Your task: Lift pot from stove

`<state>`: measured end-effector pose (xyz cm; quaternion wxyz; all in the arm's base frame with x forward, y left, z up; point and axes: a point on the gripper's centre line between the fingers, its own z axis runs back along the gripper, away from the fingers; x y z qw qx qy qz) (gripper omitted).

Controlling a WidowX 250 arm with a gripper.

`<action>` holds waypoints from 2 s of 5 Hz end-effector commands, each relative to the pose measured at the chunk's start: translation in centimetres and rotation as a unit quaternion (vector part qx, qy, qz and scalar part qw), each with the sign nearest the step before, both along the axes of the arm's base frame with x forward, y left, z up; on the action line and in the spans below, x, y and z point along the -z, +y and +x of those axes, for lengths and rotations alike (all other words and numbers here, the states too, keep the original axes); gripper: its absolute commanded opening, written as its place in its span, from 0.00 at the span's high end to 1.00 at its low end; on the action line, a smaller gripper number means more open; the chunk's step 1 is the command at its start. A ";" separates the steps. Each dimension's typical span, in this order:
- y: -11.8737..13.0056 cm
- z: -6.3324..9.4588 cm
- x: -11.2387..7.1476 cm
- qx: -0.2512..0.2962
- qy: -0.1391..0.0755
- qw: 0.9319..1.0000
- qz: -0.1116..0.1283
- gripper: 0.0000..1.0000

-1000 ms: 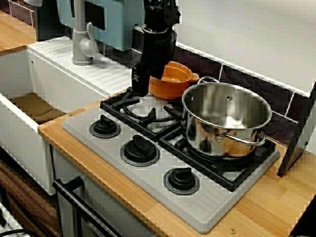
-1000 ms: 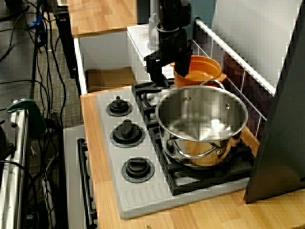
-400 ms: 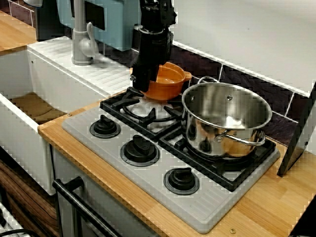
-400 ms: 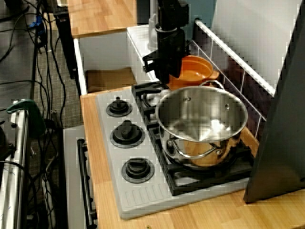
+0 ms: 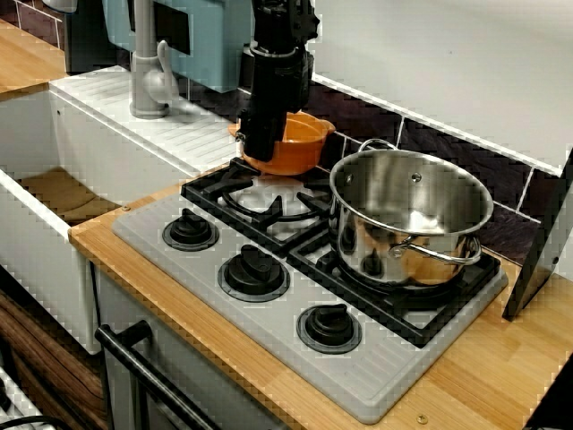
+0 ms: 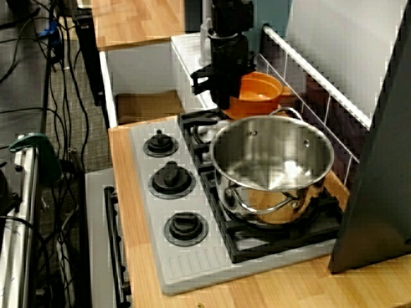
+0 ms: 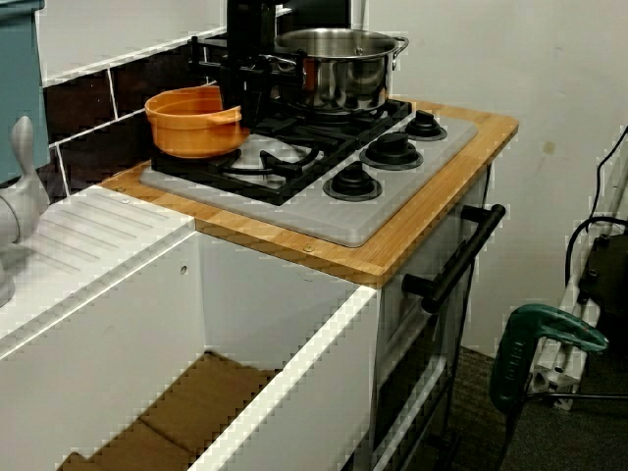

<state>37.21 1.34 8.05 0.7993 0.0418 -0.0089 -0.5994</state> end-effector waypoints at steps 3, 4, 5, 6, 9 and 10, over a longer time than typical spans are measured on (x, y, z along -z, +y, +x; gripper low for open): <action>1.1 -2.0 -10.2 0.004 -0.081 0.996 -0.037 1.00; 1.2 -2.8 -12.0 0.006 -0.092 0.995 -0.044 1.00; 1.0 -3.7 -13.4 0.011 -0.104 0.993 -0.048 1.00; 0.6 -5.0 -14.7 0.017 -0.115 0.992 -0.055 1.00; -0.4 -6.8 -19.7 0.030 -0.156 0.985 -0.066 1.00; -0.5 -6.9 -20.4 0.036 -0.153 0.985 -0.076 1.00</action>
